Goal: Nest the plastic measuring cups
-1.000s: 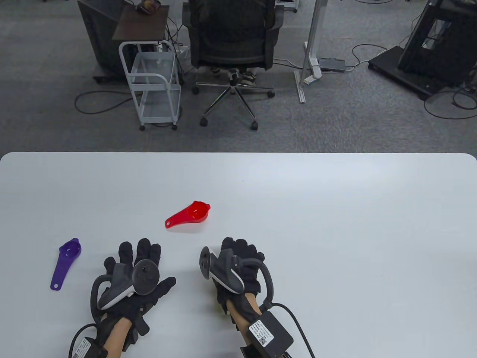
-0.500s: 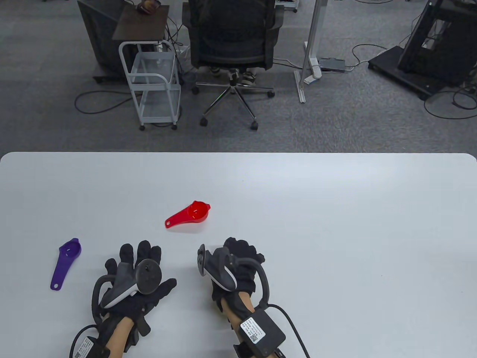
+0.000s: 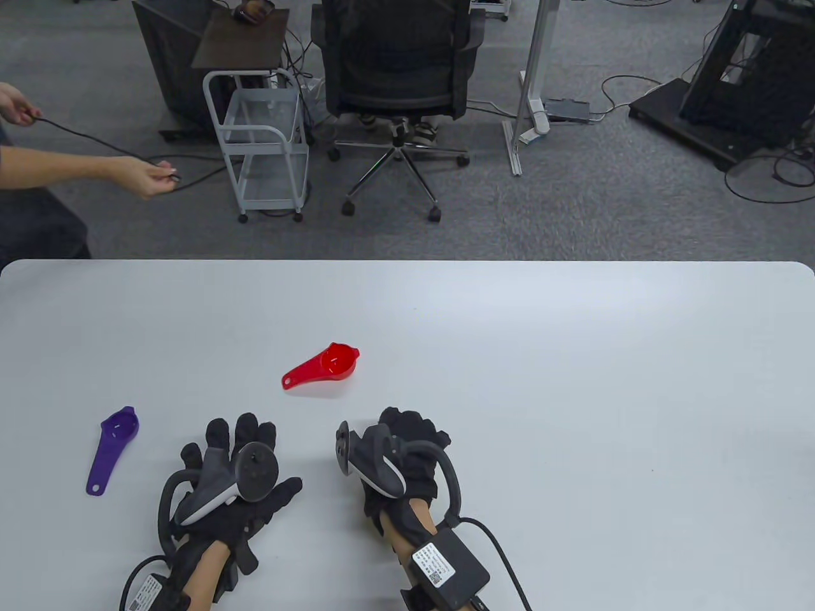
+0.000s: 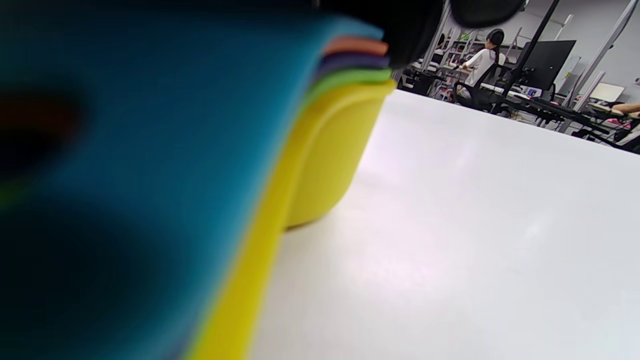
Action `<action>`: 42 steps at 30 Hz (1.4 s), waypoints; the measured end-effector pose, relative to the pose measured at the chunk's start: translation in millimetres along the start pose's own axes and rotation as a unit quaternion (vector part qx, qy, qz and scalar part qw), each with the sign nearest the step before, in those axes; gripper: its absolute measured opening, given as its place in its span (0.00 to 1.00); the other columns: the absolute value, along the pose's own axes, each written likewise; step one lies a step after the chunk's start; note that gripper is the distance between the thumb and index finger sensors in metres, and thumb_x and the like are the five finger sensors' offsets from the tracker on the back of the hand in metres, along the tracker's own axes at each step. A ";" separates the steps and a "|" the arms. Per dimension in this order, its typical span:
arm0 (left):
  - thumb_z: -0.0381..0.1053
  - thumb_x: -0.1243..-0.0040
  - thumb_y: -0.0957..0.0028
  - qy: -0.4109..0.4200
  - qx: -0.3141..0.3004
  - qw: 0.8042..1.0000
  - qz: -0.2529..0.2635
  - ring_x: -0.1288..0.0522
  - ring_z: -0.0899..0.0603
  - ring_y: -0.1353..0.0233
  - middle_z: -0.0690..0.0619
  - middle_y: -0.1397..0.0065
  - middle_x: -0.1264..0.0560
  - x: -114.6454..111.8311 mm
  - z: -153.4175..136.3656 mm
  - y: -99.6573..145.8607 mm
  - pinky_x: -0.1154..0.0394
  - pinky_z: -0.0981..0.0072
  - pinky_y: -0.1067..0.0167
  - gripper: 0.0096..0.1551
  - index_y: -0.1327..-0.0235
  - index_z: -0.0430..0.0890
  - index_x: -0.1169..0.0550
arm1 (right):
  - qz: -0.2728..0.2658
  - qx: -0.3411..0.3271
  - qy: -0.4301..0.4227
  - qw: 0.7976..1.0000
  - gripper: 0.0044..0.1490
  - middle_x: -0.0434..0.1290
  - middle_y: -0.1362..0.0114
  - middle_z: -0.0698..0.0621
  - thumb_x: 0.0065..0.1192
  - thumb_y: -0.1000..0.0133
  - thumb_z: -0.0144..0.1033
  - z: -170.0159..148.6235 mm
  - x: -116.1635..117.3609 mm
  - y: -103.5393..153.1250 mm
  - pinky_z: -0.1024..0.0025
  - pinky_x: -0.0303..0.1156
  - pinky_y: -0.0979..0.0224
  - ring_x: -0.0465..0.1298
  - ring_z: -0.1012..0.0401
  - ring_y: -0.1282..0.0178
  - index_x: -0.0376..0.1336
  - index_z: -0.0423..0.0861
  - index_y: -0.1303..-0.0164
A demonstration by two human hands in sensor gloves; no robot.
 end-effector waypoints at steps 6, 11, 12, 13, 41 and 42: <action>0.78 0.62 0.48 0.004 -0.001 1.000 0.003 0.70 0.22 0.20 0.42 0.12 0.66 0.4 -1.9 0.2 0.69 0.19 0.37 0.58 0.14 0.47 0.60 | -0.017 -0.026 -0.053 0.998 0.63 0.43 0.12 0.26 0.37 0.45 0.71 -31.1 -15.5 10.9 0.23 0.47 0.25 0.50 0.28 0.20 0.37 0.40 0.10; 0.78 0.63 0.48 0.007 -0.003 1.000 0.013 0.70 0.22 0.20 0.42 0.12 0.66 1.6 -3.6 0.1 0.68 0.19 0.37 0.58 0.14 0.48 0.60 | -0.027 -0.021 -0.065 0.997 0.63 0.37 0.11 0.24 0.37 0.45 0.70 -94.0 -19.9 27.5 0.20 0.40 0.25 0.38 0.26 0.17 0.36 0.40 0.09; 0.78 0.63 0.48 0.007 -0.003 1.000 0.013 0.70 0.22 0.20 0.42 0.12 0.66 1.6 -3.9 -0.3 0.68 0.19 0.37 0.58 0.14 0.48 0.60 | -0.026 -0.012 -0.071 0.997 0.63 0.36 0.11 0.24 0.37 0.45 0.70 -111.5 -16.7 30.6 0.20 0.38 0.25 0.36 0.26 0.18 0.35 0.40 0.09; 0.78 0.63 0.48 0.006 -0.001 1.000 0.012 0.70 0.22 0.20 0.42 0.12 0.66 1.1 -4.2 -1.1 0.68 0.19 0.37 0.58 0.14 0.48 0.60 | -0.026 -0.006 -0.076 0.997 0.62 0.35 0.11 0.24 0.38 0.45 0.70 -122.6 -13.9 32.5 0.20 0.36 0.25 0.34 0.27 0.18 0.35 0.41 0.09; 0.66 0.39 0.44 -0.045 -0.092 0.994 -0.046 0.54 0.29 0.11 0.57 0.11 0.61 46.3 71.5 -208.5 0.53 0.22 0.24 0.45 0.22 0.73 0.53 | 0.022 0.005 -0.123 0.992 0.60 0.35 0.11 0.26 0.39 0.44 0.69 -206.3 51.9 32.1 0.21 0.36 0.25 0.33 0.28 0.18 0.36 0.42 0.10; 0.63 0.38 0.43 -0.042 -0.087 0.994 -0.055 0.50 0.32 0.11 0.56 0.10 0.58 43.1 71.1 -211.7 0.51 0.24 0.23 0.44 0.22 0.73 0.51 | 0.024 0.005 -0.127 0.992 0.60 0.35 0.11 0.26 0.39 0.44 0.69 -207.1 52.6 32.0 0.20 0.36 0.25 0.34 0.28 0.18 0.36 0.42 0.10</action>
Point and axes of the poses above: the tracker on the back of each hand, its own z axis roughly to the thumb side, its own y axis roughly from the fingertips to the wrist, x = y × z, the point moved 5 cm from there along -y, roughly from the wrist to the fingertips
